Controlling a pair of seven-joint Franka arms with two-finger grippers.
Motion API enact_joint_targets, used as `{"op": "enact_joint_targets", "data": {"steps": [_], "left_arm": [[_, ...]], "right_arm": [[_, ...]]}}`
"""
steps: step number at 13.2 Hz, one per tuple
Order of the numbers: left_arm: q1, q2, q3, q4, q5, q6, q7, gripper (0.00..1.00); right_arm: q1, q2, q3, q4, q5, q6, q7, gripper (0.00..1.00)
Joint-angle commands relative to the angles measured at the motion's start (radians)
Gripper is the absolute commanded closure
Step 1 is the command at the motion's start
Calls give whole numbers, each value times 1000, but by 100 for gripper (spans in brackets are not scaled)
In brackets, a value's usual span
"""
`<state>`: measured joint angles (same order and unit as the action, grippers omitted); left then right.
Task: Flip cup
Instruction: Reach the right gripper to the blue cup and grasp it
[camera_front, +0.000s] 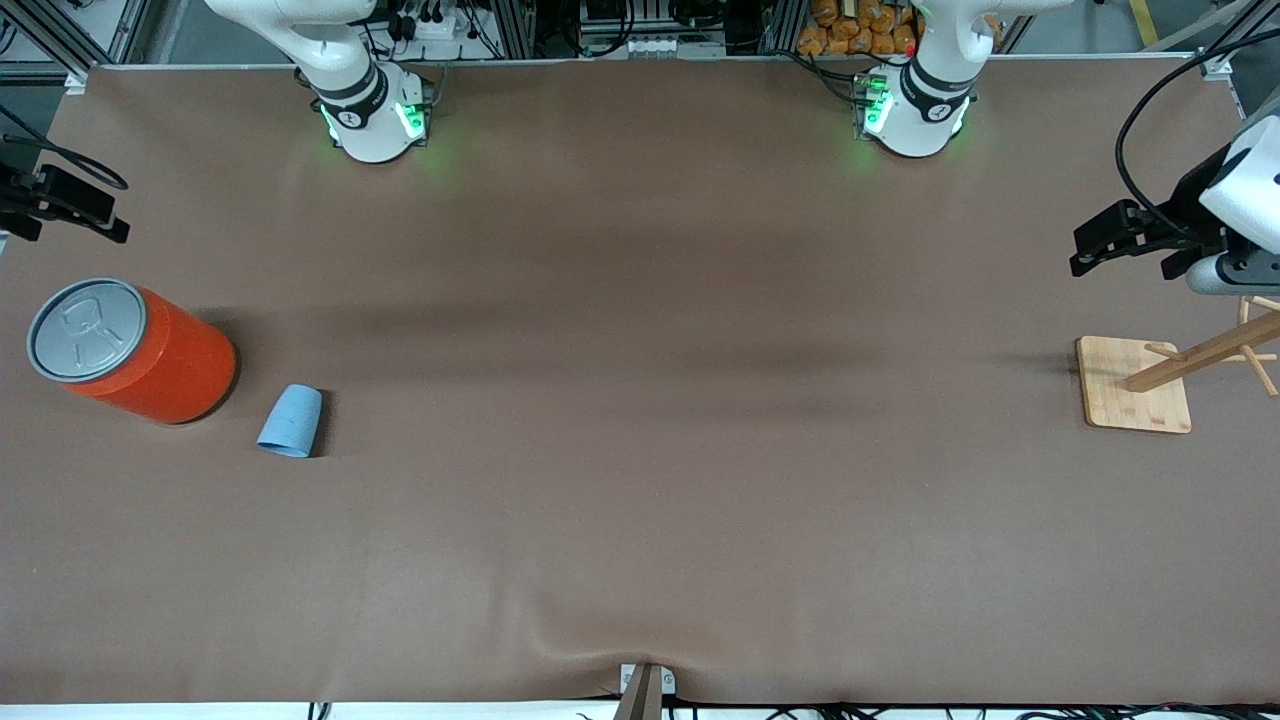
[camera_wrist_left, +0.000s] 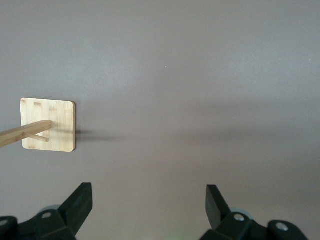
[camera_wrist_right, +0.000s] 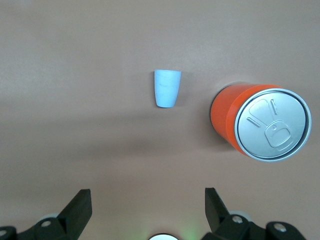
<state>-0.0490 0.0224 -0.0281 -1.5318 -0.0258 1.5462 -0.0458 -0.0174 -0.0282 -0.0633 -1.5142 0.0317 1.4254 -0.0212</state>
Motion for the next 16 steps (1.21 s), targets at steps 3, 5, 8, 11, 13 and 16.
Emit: {"op": "enact_joint_targets", "data": {"steps": [3, 5, 8, 11, 13, 16], "left_arm": [[12, 1, 0, 16, -14, -15, -3, 0], [12, 10, 1, 16, -14, -15, -2, 0], [9, 10, -3, 16, -11, -15, 0, 0], [8, 5, -6, 16, 3, -18, 9, 0], [3, 4, -4, 19, 4, -18, 39, 0], [12, 4, -4, 19, 1, -23, 41, 0]], "right_arm": [[16, -3, -16, 11, 1, 15, 7, 0], [14, -3, -15, 9, 1, 17, 6, 0], [16, 16, -15, -23, 1, 70, 1, 0], [25, 60, -13, -130, -3, 212, 1, 0], [21, 132, -13, -150, -3, 275, 1, 0], [19, 238, -13, -153, -3, 396, -23, 0]]}}
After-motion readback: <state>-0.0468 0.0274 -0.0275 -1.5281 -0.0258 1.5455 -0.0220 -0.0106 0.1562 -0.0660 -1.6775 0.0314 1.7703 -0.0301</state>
